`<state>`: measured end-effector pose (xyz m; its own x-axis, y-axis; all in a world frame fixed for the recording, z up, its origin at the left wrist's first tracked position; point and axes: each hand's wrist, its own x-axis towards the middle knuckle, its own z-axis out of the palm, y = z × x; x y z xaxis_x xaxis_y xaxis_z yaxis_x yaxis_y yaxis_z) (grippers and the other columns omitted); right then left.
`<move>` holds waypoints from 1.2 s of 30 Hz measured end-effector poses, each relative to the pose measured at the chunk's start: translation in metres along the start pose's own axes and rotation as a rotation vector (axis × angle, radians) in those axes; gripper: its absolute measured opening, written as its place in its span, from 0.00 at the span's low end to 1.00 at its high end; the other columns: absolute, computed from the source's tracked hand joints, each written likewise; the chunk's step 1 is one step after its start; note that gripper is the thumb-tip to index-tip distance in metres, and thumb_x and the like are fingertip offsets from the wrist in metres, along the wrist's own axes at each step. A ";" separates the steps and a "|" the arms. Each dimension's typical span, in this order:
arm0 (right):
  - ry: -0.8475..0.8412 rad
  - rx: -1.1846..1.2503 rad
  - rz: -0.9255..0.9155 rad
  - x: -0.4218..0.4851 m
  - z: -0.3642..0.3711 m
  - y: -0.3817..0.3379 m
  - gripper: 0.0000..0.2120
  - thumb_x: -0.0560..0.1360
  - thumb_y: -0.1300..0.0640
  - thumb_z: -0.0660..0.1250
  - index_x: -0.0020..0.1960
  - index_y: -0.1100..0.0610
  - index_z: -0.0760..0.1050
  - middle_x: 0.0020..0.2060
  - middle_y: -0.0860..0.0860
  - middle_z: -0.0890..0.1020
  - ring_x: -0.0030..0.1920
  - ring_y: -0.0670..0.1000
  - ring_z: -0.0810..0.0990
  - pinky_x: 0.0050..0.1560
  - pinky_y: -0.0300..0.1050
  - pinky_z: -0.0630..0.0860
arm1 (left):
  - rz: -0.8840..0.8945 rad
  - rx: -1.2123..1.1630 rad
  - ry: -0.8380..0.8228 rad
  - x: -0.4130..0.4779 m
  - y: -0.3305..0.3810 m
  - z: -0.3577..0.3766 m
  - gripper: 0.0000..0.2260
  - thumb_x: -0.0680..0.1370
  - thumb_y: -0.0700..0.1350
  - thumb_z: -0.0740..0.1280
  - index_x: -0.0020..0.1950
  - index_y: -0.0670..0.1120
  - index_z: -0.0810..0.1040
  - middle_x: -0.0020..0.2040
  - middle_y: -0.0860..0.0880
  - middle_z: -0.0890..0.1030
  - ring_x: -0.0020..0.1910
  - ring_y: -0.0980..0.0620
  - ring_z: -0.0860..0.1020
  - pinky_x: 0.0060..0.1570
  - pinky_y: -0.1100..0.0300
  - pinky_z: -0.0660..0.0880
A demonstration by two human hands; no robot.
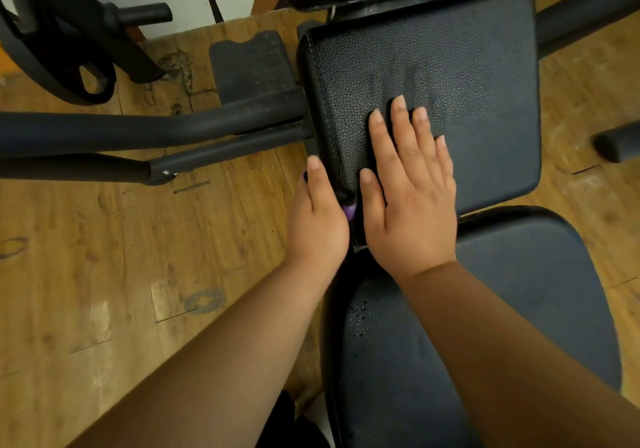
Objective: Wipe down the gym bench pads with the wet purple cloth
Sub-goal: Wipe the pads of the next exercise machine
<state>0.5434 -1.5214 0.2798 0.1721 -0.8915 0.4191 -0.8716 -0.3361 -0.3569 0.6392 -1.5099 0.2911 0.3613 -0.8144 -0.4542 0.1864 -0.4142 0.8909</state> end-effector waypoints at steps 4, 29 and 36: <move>0.074 0.039 -0.010 -0.001 0.004 0.003 0.23 0.80 0.56 0.55 0.74 0.57 0.65 0.74 0.56 0.65 0.76 0.55 0.58 0.76 0.50 0.50 | 0.029 -0.060 0.038 0.013 0.006 0.007 0.16 0.84 0.54 0.49 0.57 0.51 0.75 0.47 0.57 0.80 0.37 0.69 0.78 0.31 0.76 0.70; 0.044 0.287 -0.022 -0.002 -0.002 0.011 0.22 0.80 0.58 0.52 0.71 0.60 0.69 0.73 0.57 0.67 0.75 0.50 0.58 0.76 0.47 0.48 | 0.510 0.364 0.157 -0.005 -0.016 0.019 0.28 0.82 0.48 0.53 0.78 0.37 0.50 0.78 0.39 0.54 0.78 0.47 0.54 0.73 0.67 0.53; -0.026 0.297 -0.021 -0.003 -0.011 0.012 0.22 0.80 0.59 0.52 0.73 0.60 0.66 0.74 0.56 0.65 0.76 0.48 0.55 0.77 0.47 0.46 | 0.558 0.528 -0.025 -0.027 -0.040 -0.002 0.31 0.81 0.51 0.53 0.78 0.38 0.45 0.78 0.36 0.51 0.78 0.44 0.52 0.71 0.73 0.49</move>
<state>0.5278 -1.5192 0.2836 0.2033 -0.8896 0.4089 -0.6959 -0.4251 -0.5788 0.6241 -1.4704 0.2673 0.2515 -0.9661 0.0578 -0.4808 -0.0728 0.8738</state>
